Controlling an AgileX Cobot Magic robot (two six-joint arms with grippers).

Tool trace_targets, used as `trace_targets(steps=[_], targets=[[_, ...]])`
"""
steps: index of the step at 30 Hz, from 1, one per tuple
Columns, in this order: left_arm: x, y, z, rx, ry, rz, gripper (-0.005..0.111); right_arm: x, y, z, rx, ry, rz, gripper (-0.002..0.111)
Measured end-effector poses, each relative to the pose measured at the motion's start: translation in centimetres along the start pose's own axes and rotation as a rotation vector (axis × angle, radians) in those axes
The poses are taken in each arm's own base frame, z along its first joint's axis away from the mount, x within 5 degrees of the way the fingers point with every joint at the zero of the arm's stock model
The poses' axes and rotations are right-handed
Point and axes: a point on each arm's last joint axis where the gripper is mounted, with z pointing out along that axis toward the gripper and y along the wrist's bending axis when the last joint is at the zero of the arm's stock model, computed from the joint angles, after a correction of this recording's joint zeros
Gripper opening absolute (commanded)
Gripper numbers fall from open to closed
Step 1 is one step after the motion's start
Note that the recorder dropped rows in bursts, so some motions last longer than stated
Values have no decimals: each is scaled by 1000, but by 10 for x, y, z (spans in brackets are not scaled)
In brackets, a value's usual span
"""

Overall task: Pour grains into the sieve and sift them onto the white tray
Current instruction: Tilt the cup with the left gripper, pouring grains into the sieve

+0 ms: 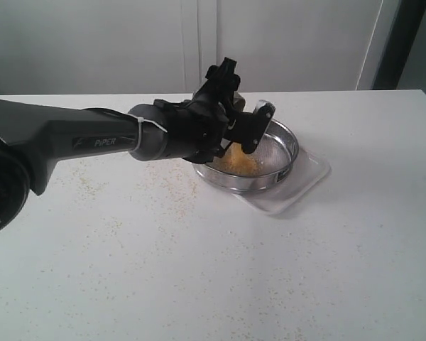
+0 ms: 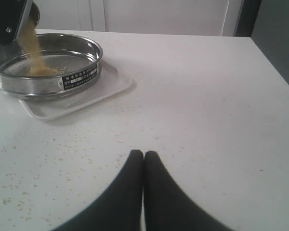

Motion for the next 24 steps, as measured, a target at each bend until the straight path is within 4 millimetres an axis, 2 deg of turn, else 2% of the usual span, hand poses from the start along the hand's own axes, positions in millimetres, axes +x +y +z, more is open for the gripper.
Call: trace_targets(steps=[6,15,19,24], targets=[[3,21,-1,-53,9,-19,0,0,0,0,0,0,0,0],[8,33,-3,-85,58,-5,0,0,0,0,0,0,0,0],[11,31,0,-79,114,35,0,0,0,0,0,0,0,0],[8,19,6,-54,145,62,0,0,0,0,0,0,0,0]])
